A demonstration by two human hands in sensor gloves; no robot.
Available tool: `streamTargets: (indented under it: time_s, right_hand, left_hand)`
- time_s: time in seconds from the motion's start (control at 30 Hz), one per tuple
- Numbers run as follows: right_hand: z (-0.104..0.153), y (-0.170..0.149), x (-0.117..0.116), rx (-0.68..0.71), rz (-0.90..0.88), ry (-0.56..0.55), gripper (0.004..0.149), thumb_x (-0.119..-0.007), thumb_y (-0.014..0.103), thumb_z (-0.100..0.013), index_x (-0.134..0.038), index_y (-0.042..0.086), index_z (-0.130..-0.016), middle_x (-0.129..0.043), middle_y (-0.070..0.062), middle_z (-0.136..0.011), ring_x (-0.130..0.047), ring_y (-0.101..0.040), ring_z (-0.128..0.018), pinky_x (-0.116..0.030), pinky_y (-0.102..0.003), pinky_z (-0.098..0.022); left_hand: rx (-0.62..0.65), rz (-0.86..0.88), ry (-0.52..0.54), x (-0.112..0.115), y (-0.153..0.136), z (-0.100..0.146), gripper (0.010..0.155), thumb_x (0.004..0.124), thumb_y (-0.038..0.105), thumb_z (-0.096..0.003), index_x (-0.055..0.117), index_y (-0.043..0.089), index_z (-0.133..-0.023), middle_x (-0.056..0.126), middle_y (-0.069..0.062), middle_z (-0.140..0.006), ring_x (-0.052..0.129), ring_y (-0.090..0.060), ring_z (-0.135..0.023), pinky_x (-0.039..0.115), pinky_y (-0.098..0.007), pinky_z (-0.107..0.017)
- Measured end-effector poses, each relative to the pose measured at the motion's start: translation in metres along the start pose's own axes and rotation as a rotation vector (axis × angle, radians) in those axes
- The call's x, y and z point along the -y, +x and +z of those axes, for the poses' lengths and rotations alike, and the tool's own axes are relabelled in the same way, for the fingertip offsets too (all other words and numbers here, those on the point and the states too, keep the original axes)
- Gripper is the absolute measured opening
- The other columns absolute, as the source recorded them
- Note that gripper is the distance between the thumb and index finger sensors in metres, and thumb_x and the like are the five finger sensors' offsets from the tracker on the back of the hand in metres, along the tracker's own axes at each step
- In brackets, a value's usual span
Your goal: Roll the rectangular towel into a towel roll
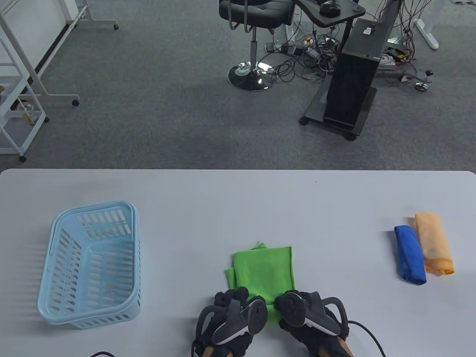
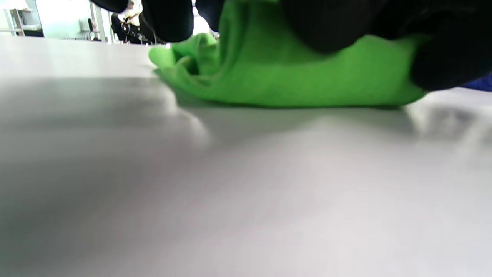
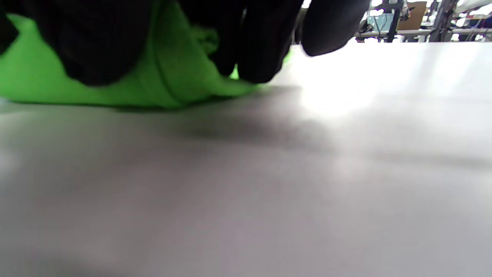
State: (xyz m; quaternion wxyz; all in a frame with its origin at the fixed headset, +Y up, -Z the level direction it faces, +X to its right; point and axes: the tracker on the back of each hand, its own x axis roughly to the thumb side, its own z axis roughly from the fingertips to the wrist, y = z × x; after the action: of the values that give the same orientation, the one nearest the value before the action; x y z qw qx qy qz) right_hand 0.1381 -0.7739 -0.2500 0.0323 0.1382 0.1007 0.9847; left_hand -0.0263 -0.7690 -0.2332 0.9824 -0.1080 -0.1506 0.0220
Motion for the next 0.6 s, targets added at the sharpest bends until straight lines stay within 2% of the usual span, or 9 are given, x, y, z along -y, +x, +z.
streamTargets:
  time_s: [0.1, 0.17, 0.23, 0.3, 0.37, 0.5, 0.6]
  right_hand:
    - [0.0, -0.001, 0.001, 0.001, -0.013, -0.012, 0.062, -0.078, 0.039, -0.028, -0.073, 0.026, -0.088, -0.071, -0.003, -0.091, -0.078, -0.027, -0.084, -0.061, -0.056, -0.066]
    - [0.0, -0.004, 0.001, 0.006, -0.026, -0.007, 0.061, -0.077, 0.04, -0.029, -0.075, 0.026, -0.088, -0.073, -0.003, -0.089, -0.079, -0.026, -0.082, -0.061, -0.056, -0.066]
    - [0.0, -0.006, 0.001, 0.012, -0.038, 0.004, 0.061, -0.076, 0.042, -0.029, -0.075, 0.027, -0.088, -0.074, -0.002, -0.089, -0.079, -0.026, -0.082, -0.062, -0.055, -0.066]
    - [0.001, -0.007, 0.002, 0.015, -0.061, 0.026, 0.06, -0.075, 0.043, -0.029, -0.076, 0.027, -0.087, -0.074, -0.002, -0.088, -0.079, -0.026, -0.081, -0.061, -0.056, -0.066]
    - [0.002, -0.008, 0.003, 0.028, -0.081, 0.041, 0.06, -0.075, 0.043, -0.029, -0.078, 0.026, -0.086, -0.077, -0.002, -0.086, -0.08, -0.026, -0.079, -0.061, -0.056, -0.066]
    - [0.004, -0.011, 0.006, 0.046, -0.119, 0.047, 0.058, -0.073, 0.043, -0.029, -0.085, 0.022, -0.082, -0.087, -0.005, -0.076, -0.089, -0.026, -0.069, -0.064, -0.056, -0.064]
    - [0.005, -0.013, 0.007, 0.052, -0.136, 0.045, 0.057, -0.07, 0.046, -0.03, -0.09, 0.021, -0.077, -0.093, -0.005, -0.069, -0.093, -0.026, -0.061, -0.068, -0.056, -0.062]
  left_hand:
    - [0.003, -0.073, 0.01, -0.003, 0.005, 0.002, 0.056, 0.07, 0.043, -0.0411, 0.066, 0.038, -0.097, 0.053, -0.011, -0.107, 0.058, -0.04, -0.097, 0.046, -0.065, -0.07]
    - [0.021, -0.073, -0.009, -0.002, 0.006, 0.002, 0.067, 0.075, 0.054, -0.0356, 0.067, 0.034, -0.099, 0.054, -0.012, -0.107, 0.058, -0.042, -0.098, 0.046, -0.066, -0.07]
    - [0.016, -0.116, -0.046, 0.001, 0.008, 0.001, 0.075, 0.081, 0.055, -0.0322, 0.063, 0.033, -0.101, 0.055, -0.012, -0.107, 0.058, -0.042, -0.098, 0.046, -0.067, -0.07]
    - [0.016, -0.144, -0.044, 0.003, 0.009, 0.001, 0.071, 0.083, 0.049, -0.0338, 0.063, 0.035, -0.1, 0.063, -0.01, -0.104, 0.063, -0.04, -0.097, 0.05, -0.065, -0.07]
    - [0.022, -0.079, -0.041, 0.002, 0.007, 0.001, 0.067, 0.083, 0.047, -0.0343, 0.067, 0.031, -0.098, 0.069, -0.01, -0.1, 0.067, -0.04, -0.094, 0.052, -0.065, -0.069]
    - [0.032, -0.007, -0.038, 0.0, 0.002, 0.002, 0.061, 0.076, 0.044, -0.0352, 0.076, 0.029, -0.095, 0.076, -0.01, -0.095, 0.071, -0.039, -0.092, 0.053, -0.066, -0.068]
    - [0.023, 0.046, -0.043, -0.001, -0.001, 0.001, 0.058, 0.069, 0.045, -0.0348, 0.085, 0.033, -0.089, 0.082, -0.01, -0.086, 0.076, -0.037, -0.083, 0.054, -0.064, -0.068]
